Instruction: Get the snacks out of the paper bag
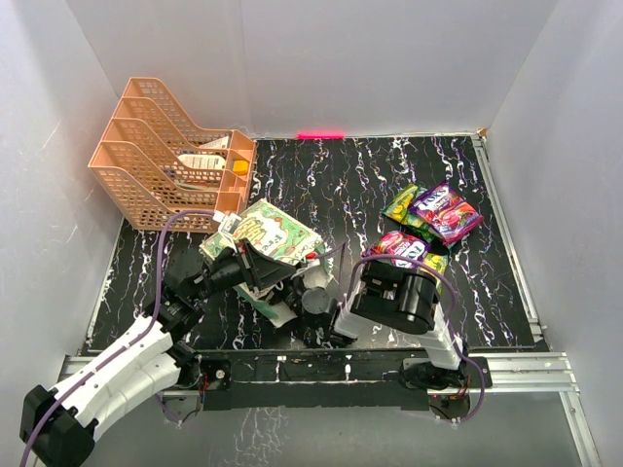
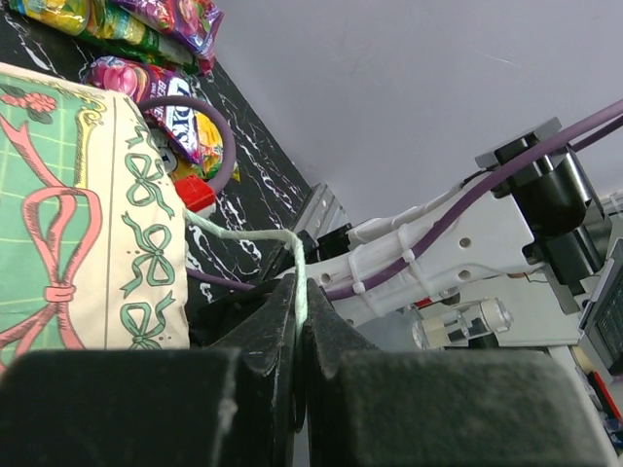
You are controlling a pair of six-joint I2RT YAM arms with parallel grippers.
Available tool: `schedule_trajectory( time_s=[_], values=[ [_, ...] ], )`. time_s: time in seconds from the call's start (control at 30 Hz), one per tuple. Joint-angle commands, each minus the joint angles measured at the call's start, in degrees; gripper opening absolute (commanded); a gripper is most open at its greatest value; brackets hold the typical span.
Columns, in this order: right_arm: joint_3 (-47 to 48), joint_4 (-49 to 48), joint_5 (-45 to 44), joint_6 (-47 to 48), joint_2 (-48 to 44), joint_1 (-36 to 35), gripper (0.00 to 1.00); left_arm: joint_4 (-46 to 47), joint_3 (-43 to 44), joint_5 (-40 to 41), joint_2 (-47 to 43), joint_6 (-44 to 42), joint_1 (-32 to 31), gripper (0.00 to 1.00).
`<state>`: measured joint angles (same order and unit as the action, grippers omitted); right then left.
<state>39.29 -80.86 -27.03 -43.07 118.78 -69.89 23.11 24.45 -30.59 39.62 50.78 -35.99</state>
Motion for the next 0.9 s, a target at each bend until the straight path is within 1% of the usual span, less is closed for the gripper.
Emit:
schedule_trajectory(
  time_s=[0.0, 0.1, 0.2, 0.37, 0.47, 0.6, 0.7, 0.87],
  values=[
    [4.8, -1.3, 0.2, 1.2, 2.2, 0.5, 0.58, 1.0, 1.2, -2.9, 0.6, -0.6, -0.1, 0.00],
    [6.3, -0.4, -1.2, -1.4, 4.3, 0.9, 0.59, 0.4, 1.6, -2.9, 0.9, -0.7, -0.2, 0.00],
    [7.2, 4.9, -3.8, -6.6, 5.0, 1.0, 0.59, -0.2, 1.9, -2.6, 0.9, -1.0, -0.1, 0.00],
    [7.3, 10.5, -3.7, -11.5, 3.8, 1.0, 0.61, -3.6, 3.5, -0.5, 0.2, -3.6, -0.1, 0.00],
    [9.2, 12.7, -3.1, -12.6, 4.8, 1.1, 0.61, -2.7, 3.4, -0.9, 0.7, -3.5, -0.1, 0.00],
    [11.6, 14.4, -3.9, -16.3, 6.9, 1.5, 0.63, -0.9, 3.7, -3.1, 2.4, -2.2, -0.1, 0.00],
    [14.4, 13.1, -3.3, -15.1, 8.8, 2.0, 0.64, -0.6, 3.7, -3.4, 2.2, -1.9, -0.1, 0.00],
    [19.4, 14.2, -3.9, -15.5, 11.6, 3.1, 0.62, -0.9, 3.6, -3.9, 2.4, -1.8, -0.2, 0.00]
  ],
)
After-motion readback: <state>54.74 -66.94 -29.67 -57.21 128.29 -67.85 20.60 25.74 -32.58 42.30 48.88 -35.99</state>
